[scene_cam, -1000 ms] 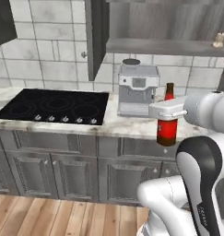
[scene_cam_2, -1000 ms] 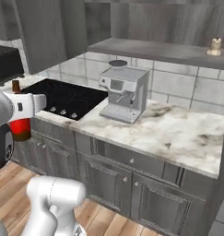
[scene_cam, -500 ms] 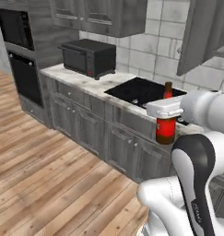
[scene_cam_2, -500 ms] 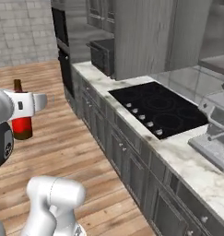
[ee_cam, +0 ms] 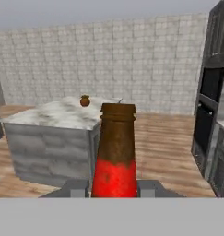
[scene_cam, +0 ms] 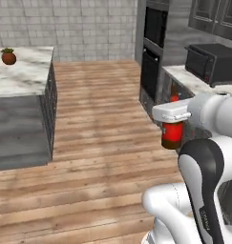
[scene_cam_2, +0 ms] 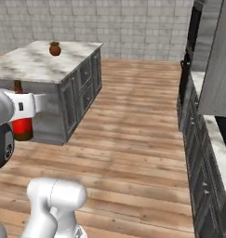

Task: Get the candle and the beer from the cabinet and move them to the dining counter.

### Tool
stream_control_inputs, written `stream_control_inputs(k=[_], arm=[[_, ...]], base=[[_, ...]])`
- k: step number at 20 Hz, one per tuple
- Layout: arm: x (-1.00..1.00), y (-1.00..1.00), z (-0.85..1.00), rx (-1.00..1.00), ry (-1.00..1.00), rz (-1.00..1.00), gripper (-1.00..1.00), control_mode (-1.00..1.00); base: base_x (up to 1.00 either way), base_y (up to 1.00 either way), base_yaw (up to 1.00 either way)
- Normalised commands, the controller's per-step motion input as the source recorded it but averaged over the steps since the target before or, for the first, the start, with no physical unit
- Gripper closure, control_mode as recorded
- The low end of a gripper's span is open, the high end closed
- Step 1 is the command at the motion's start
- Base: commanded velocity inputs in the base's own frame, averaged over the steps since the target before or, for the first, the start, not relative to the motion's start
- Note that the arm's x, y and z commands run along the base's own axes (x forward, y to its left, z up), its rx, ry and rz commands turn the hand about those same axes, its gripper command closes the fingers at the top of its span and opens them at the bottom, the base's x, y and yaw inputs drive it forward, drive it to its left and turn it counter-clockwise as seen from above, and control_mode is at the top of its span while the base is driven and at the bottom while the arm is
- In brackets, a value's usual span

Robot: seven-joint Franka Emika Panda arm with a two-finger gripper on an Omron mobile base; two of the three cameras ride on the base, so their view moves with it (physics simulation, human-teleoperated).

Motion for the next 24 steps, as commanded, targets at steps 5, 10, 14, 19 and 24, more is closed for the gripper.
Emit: stream_control_inputs(k=[5,10,14,19,24], arm=[[0.0,0.0,0.0,0.0,0.0,0.0,1.0,1.0],[0.0,0.0,0.0,0.0,0.0,0.0,1.0,1.0],[0.0,0.0,0.0,0.0,0.0,0.0,1.0,1.0],[0.0,0.0,0.0,0.0,0.0,0.0,1.0,1.0],[0.0,0.0,0.0,0.0,0.0,0.0,1.0,1.0]], base=[[0.11,0.0,0.95],[0.17,0.0,0.83],[0.21,0.0,0.75],[0.6,-0.15,0.59],[0.96,-0.48,0.35]])
